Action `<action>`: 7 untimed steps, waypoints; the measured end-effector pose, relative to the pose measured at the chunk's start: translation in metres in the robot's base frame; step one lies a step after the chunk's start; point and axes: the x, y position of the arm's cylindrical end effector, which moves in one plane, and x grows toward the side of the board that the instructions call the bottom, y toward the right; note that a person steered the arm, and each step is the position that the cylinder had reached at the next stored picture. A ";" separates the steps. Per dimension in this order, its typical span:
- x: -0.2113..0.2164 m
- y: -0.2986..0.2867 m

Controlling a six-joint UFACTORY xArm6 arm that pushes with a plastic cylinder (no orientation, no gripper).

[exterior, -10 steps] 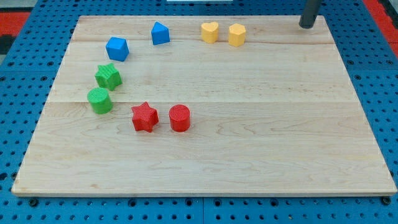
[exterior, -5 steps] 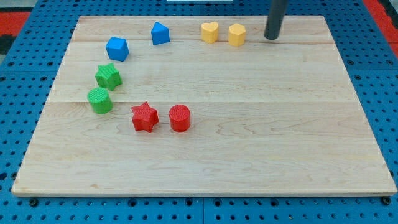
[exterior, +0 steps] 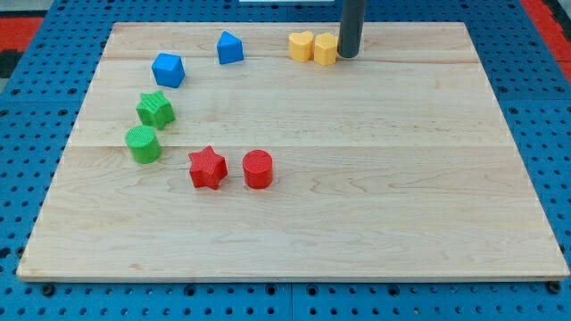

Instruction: Move the yellow blocks towards the blue triangle

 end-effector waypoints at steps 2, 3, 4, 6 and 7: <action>-0.001 -0.007; -0.011 -0.007; -0.014 -0.007; -0.014 -0.013; -0.014 -0.022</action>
